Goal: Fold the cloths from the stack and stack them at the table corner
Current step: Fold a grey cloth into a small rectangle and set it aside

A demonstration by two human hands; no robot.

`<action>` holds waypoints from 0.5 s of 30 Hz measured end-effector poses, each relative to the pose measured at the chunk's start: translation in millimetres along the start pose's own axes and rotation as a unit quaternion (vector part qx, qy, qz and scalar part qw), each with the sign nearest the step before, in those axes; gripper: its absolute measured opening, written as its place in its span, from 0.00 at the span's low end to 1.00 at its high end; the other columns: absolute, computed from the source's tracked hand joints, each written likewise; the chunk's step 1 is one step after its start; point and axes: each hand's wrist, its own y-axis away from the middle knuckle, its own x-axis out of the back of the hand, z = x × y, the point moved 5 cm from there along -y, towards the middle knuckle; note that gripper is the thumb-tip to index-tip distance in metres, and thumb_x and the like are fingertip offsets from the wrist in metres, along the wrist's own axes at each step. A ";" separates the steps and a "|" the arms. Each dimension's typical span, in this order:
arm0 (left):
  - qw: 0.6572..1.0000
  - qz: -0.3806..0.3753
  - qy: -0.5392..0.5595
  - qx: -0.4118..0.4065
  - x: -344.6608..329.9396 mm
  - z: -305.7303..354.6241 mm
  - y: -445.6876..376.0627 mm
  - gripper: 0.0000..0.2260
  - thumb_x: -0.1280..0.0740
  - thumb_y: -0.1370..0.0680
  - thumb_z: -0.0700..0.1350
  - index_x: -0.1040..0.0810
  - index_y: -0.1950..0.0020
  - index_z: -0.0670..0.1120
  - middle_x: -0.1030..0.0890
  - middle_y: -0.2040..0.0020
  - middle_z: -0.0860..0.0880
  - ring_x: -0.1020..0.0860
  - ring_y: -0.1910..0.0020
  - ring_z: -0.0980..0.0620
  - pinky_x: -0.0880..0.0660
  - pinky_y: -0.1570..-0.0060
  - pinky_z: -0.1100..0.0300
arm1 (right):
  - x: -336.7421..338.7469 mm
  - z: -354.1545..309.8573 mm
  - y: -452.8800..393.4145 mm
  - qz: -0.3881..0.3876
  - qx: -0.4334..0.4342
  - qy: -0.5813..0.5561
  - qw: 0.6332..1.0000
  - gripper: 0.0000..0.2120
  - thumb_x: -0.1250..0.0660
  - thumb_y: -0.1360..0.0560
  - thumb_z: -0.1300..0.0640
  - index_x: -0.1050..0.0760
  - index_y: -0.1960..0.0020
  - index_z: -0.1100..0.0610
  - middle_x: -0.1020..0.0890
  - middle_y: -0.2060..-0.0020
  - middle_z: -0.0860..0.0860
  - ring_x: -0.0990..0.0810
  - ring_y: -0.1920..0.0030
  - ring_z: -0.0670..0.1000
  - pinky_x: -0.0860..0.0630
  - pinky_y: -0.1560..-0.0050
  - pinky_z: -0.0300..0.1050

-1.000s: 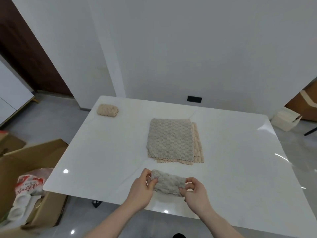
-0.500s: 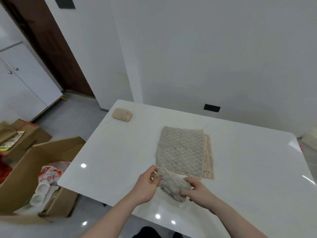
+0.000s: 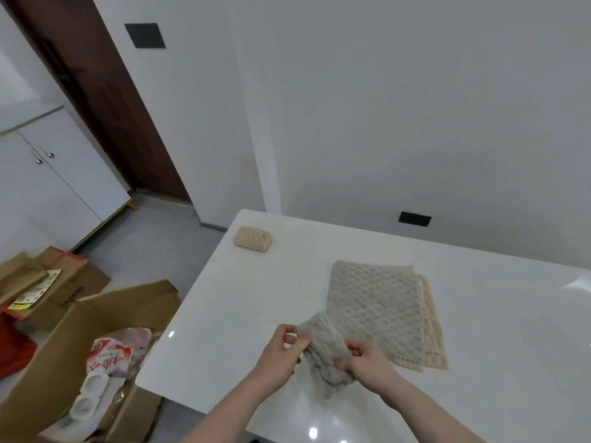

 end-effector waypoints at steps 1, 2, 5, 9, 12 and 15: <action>1.000 -0.020 0.004 0.019 8.9 -7.1 -1.4 0.15 0.32 0.20 0.60 0.27 0.38 0.55 0.19 0.44 0.50 0.18 0.51 0.53 0.23 0.54 0.59 | -13.1 -4.0 -6.0 0.021 -0.005 -0.021 1.000 0.12 0.27 0.35 0.60 0.14 0.52 0.55 0.12 0.58 0.52 0.14 0.57 0.52 0.18 0.53 0.49; 0.998 -0.045 0.009 0.034 18.2 -14.5 -2.2 0.17 0.33 0.20 0.62 0.27 0.37 0.55 0.20 0.43 0.51 0.18 0.48 0.53 0.22 0.53 0.59 | -27.3 -8.2 -11.9 0.042 -0.013 -0.042 0.998 0.11 0.27 0.35 0.61 0.15 0.53 0.56 0.13 0.60 0.52 0.15 0.59 0.51 0.19 0.55 0.48; 0.994 -0.108 0.001 0.035 46.6 -34.4 -7.4 0.21 0.30 0.24 0.63 0.25 0.37 0.54 0.18 0.42 0.52 0.17 0.46 0.53 0.20 0.53 0.61 | -68.7 -23.6 -26.7 0.089 -0.031 -0.094 0.991 0.12 0.28 0.37 0.60 0.18 0.54 0.61 0.15 0.62 0.54 0.17 0.61 0.51 0.20 0.57 0.47; 0.994 -0.106 0.002 0.024 78.7 -45.4 -24.5 0.17 0.26 0.22 0.56 0.24 0.39 0.48 0.16 0.45 0.48 0.16 0.46 0.47 0.18 0.49 0.54 | -102.9 -43.4 -38.3 0.142 -0.040 -0.138 0.979 0.09 0.29 0.31 0.68 0.27 0.62 0.57 0.23 0.67 0.52 0.23 0.63 0.51 0.23 0.58 0.47; 0.992 -0.120 0.003 0.023 98.8 -44.4 -33.3 0.19 0.25 0.23 0.55 0.25 0.39 0.47 0.16 0.45 0.47 0.15 0.47 0.49 0.18 0.49 0.52 | -123.7 -53.6 -40.1 0.160 -0.043 -0.178 0.970 0.11 0.28 0.29 0.67 0.29 0.62 0.56 0.24 0.70 0.49 0.24 0.65 0.51 0.24 0.58 0.47; 0.990 -0.139 0.001 0.022 105.5 -37.5 -33.6 0.20 0.24 0.26 0.58 0.24 0.41 0.50 0.16 0.46 0.51 0.15 0.48 0.51 0.19 0.54 0.60 | -132.5 -54.9 -39.6 0.181 -0.049 -0.199 0.962 0.12 0.26 0.30 0.64 0.30 0.61 0.56 0.24 0.69 0.51 0.24 0.64 0.52 0.25 0.56 0.50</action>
